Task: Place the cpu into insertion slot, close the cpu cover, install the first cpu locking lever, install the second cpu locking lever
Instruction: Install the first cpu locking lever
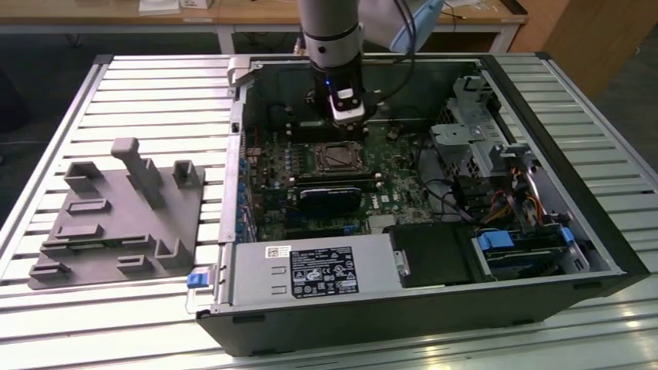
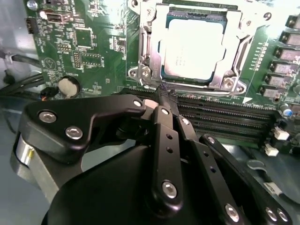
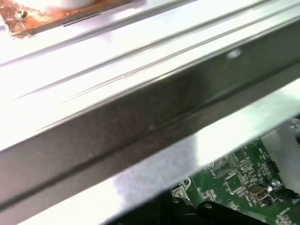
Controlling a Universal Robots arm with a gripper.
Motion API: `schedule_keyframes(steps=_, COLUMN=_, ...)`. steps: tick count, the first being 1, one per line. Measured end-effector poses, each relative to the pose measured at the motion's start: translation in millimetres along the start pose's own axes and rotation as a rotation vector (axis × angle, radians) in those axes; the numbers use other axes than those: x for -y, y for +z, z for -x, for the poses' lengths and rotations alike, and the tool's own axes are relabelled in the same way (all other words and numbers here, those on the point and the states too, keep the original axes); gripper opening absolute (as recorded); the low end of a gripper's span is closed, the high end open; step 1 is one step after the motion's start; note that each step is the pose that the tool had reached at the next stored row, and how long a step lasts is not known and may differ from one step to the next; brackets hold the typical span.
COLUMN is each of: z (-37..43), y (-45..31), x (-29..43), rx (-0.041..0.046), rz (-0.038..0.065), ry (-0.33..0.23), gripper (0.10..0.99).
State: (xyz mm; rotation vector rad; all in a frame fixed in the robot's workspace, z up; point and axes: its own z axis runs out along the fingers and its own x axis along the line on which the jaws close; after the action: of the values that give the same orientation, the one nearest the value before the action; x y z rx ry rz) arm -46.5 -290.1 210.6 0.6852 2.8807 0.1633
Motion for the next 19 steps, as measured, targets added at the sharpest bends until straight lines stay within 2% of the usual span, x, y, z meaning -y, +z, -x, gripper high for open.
schedule_keyframes(steps=9, z=1.8, y=-12.5, x=-1.9, rx=0.0, rz=0.0, ry=0.0, gripper=0.106)
schedule_keyframes(steps=16, z=1.9, y=-13.0, x=-2.0, rx=-0.0001, rz=0.0, ry=0.0, gripper=0.106)
schedule_keyframes(steps=17, z=1.9, y=-13.0, x=-2.0, rx=-0.0009, rz=0.0, ry=0.0, gripper=0.106)
schedule_keyframes(steps=18, z=2.0, y=-12.9, x=-2.0, rx=-0.0057, rz=-0.003, ry=0.0, gripper=0.106)
schedule_keyframes(steps=19, z=2.2, y=-12.7, x=-2.1, rx=-0.0146, rz=-0.01, ry=0.001, gripper=0.106)
